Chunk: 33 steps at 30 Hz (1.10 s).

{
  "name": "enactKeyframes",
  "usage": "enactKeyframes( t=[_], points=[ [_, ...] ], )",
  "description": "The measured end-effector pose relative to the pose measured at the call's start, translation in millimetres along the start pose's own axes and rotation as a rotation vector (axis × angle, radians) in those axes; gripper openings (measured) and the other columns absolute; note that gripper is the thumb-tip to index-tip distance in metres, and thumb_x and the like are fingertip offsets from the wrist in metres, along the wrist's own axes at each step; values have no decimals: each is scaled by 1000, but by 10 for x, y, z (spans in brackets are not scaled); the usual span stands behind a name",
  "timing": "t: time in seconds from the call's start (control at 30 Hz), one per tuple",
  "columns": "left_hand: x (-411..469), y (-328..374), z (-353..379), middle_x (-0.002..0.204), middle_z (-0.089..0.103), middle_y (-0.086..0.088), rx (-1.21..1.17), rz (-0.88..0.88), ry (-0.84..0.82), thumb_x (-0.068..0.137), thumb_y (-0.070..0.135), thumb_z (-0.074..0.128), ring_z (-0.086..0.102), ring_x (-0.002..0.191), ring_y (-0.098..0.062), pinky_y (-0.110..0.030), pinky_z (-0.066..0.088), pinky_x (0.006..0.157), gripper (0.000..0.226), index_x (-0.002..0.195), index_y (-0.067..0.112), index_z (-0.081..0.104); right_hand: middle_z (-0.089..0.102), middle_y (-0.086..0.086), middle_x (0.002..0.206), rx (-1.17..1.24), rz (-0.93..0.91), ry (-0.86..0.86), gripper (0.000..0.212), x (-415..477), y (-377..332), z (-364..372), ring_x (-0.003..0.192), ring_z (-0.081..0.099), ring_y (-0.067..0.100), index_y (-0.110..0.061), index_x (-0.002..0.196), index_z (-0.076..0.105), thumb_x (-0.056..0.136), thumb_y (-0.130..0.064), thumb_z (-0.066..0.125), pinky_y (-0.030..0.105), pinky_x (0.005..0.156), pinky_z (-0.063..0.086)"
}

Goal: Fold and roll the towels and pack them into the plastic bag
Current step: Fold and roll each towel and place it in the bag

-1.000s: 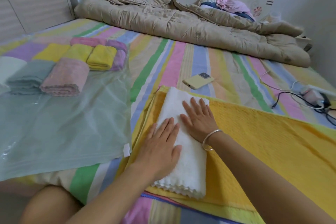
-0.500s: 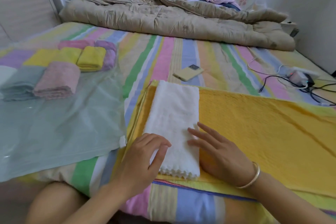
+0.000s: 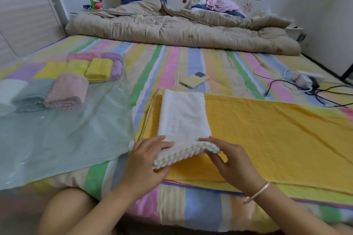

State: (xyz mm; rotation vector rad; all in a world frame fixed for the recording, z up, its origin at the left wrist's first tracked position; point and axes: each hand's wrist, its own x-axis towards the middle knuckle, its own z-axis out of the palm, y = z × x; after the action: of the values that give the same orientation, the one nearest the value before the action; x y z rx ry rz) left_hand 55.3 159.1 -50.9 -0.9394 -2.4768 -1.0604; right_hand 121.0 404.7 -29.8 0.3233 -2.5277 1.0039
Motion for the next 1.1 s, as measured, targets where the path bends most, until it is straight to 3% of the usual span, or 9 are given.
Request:
enactKeyframes(
  t=[0.13, 0.23, 0.37, 0.5, 0.63, 0.7, 0.77, 0.87, 1.1],
  points=[
    [-55, 165, -140, 123, 63, 13, -149, -19, 107, 72, 31, 63, 56, 114, 0, -20, 42, 95, 38, 110, 28, 70, 61, -22, 79, 137, 32, 15, 17, -107, -142, -212, 69, 58, -2, -35, 88, 60, 98, -30, 48, 20, 62, 43],
    [-174, 373, -169, 99, 71, 10, -244, -27, 86, 79, 48, 63, 66, 93, -4, -23, 51, 78, 36, 98, 19, 72, 57, -12, 69, 290, 160, -10, 27, -218, -194, -292, 66, 50, 1, -23, 75, 61, 95, -38, 50, 24, 59, 38],
    [-112, 462, -24, 58, 63, 3, -276, -335, 43, 81, 61, 56, 57, 54, -9, -31, 43, 54, 43, 65, 22, 62, 50, -8, 62, 310, 424, 4, 48, -262, -179, -232, 61, 42, 3, -7, 74, 62, 85, -52, 51, 30, 55, 30],
    [26, 289, 137, 68, 67, 4, -183, -601, -102, 89, 46, 58, 65, 72, -14, -38, 50, 68, 32, 79, 17, 65, 56, -7, 64, 262, 699, -44, 38, -142, -112, -41, 62, 44, 6, -3, 71, 65, 94, -32, 56, 30, 58, 31],
    [25, 326, 141, 76, 68, 7, -128, -620, -69, 88, 46, 59, 64, 74, -13, -40, 52, 72, 26, 88, 20, 62, 66, -1, 75, 257, 873, -162, 35, -34, -101, -76, 65, 53, 8, -5, 84, 70, 95, -34, 54, 21, 55, 38],
    [-25, 401, 97, 94, 67, 10, 91, -497, 59, 88, 45, 59, 64, 83, -15, -36, 50, 74, 27, 103, 23, 55, 68, -1, 79, 263, 929, -209, 34, -8, -100, -127, 64, 55, 7, -8, 90, 71, 95, -37, 53, 13, 49, 38],
    [-51, 471, 27, 122, 61, 6, 222, -150, 165, 89, 39, 57, 59, 111, -16, -33, 45, 91, 34, 118, 21, 55, 70, 1, 84, 237, 972, -244, 36, 20, -109, -155, 66, 57, 9, -10, 92, 71, 93, -41, 54, 17, 53, 39],
    [-69, 526, 3, 148, 44, -1, 258, 340, 0, 85, 39, 64, 36, 141, -18, -42, 27, 116, 54, 131, 12, 57, 71, 3, 86, 235, 1004, -242, 36, 42, -106, -143, 67, 59, 10, -11, 90, 72, 92, -44, 56, 21, 55, 39],
    [-36, 224, 107, 149, 43, 7, 266, 363, -340, 74, 37, 64, 34, 141, -8, -39, 30, 114, 72, 141, 19, 47, 67, -5, 77, 146, 873, -106, 26, 10, -60, -204, 61, 61, 7, -20, 94, 65, 86, -44, 64, 26, 61, 52]
  ],
)
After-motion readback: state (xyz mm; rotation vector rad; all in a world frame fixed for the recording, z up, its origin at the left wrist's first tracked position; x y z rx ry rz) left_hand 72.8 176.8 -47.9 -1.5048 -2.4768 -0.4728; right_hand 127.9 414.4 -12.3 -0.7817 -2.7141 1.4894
